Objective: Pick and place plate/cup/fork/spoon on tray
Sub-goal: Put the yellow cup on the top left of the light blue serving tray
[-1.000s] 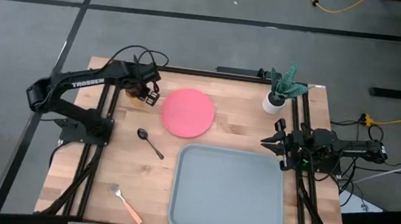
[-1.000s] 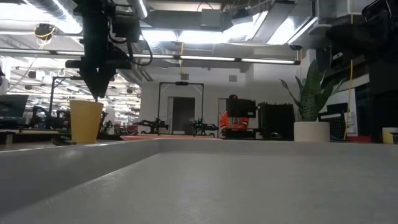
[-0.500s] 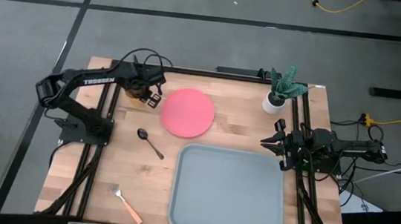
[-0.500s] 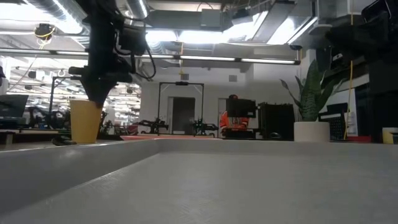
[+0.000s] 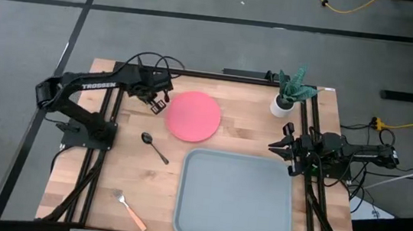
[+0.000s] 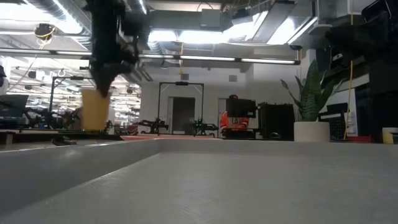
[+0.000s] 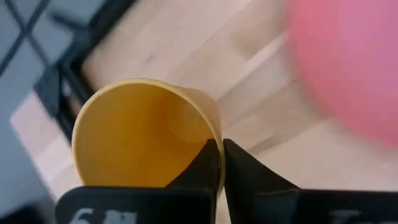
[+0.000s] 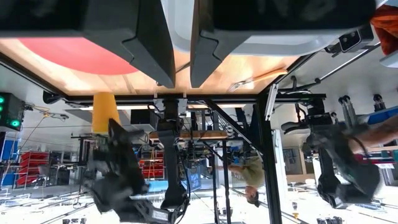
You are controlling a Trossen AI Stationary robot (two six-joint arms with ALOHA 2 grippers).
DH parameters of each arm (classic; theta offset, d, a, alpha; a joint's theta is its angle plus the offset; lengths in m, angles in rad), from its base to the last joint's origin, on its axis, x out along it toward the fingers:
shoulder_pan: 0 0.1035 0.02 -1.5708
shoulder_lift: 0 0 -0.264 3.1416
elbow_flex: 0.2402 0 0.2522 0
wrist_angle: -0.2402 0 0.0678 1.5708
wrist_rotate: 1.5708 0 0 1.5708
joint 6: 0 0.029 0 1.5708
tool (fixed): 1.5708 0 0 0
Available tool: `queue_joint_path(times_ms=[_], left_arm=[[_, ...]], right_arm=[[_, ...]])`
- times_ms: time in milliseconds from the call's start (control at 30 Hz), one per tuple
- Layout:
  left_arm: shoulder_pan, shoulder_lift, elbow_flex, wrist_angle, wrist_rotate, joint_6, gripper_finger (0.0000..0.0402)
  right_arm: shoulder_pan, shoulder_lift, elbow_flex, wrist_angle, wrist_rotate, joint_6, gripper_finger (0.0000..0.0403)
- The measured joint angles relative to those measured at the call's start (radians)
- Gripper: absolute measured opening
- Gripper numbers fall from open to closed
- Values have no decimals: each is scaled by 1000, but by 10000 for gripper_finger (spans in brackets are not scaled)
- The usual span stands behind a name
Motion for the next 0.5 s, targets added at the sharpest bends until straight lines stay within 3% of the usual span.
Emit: queue_joint_path(times_ms=[167,267,500], left_arm=[[-185,-50,108,96,73,-12,3],[-320,-53,136,241,129,-30,2],[-596,45,136,565,94,-30,2]], right_arm=[[0,0,0,0,0,0,56],[0,0,0,0,0,0,56],[0,0,0,0,0,0,56]])
